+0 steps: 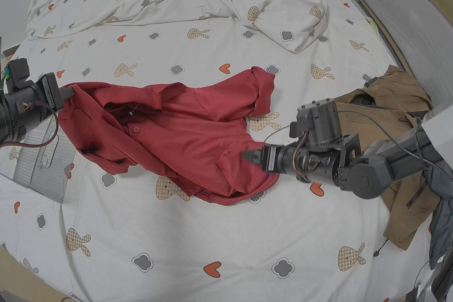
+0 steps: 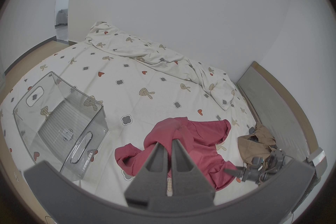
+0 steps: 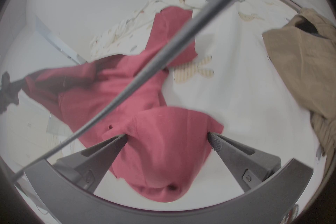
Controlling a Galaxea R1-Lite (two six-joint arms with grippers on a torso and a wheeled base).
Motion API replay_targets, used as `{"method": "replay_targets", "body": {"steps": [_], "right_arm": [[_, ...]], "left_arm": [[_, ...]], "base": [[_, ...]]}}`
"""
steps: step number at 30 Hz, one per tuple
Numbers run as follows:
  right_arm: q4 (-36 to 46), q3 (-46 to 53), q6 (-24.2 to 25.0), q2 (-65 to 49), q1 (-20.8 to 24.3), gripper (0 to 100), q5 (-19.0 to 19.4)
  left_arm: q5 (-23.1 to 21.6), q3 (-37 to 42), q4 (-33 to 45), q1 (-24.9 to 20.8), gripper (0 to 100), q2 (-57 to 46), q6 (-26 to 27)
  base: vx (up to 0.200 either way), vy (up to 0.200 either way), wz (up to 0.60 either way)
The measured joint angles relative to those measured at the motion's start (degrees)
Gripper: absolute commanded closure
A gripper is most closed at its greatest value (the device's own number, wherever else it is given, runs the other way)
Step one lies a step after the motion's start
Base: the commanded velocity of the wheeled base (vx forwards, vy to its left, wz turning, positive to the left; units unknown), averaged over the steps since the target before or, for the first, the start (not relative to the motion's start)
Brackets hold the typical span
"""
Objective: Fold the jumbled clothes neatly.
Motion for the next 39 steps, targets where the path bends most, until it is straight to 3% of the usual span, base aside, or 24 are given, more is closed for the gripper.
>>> {"method": "replay_targets", "body": {"steps": [7, 13, 19, 24, 31, 39], "right_arm": [[0.29, -7.3, 2.88, 1.4, -5.28, 0, -0.49], [0.6, -3.58, 4.46, -2.76, -7.46, 0, 0.01], [1.83, 6.9, 4.68, -10.67, -2.91, 0, 2.33], [6.16, 13.34, 5.02, -16.71, 4.91, 0, 9.85], [7.33, 14.45, 7.81, -15.1, 8.89, 0, 16.6], [7.59, 9.46, 9.62, -6.64, 10.35, 0, 17.7]], "left_arm": [[0.0, 0.24, -0.01, 0.0, 100, 0.0, 0.07], [0.0, 0.37, -0.04, -0.05, 100, 0.07, 0.11], [-0.02, 0.52, -0.04, -0.2, 100, 0.16, 0.13], [0.0, 0.66, -0.01, -0.49, 100, 0.21, 0.16], [0.0, 0.96, -0.06, -1.32, 100, 0.38, 0.13], [0.0, 2.46, -0.22, -6.03, 100, 1.4, 0.05]], "base": [[0.0, 0.0, 0.0], [0.0, 0.0, 0.0], [0.0, 0.0, 0.0], [0.0, 0.0, 0.0], [0.0, 0.0, 0.0], [0.0, 0.0, 0.0]]}}
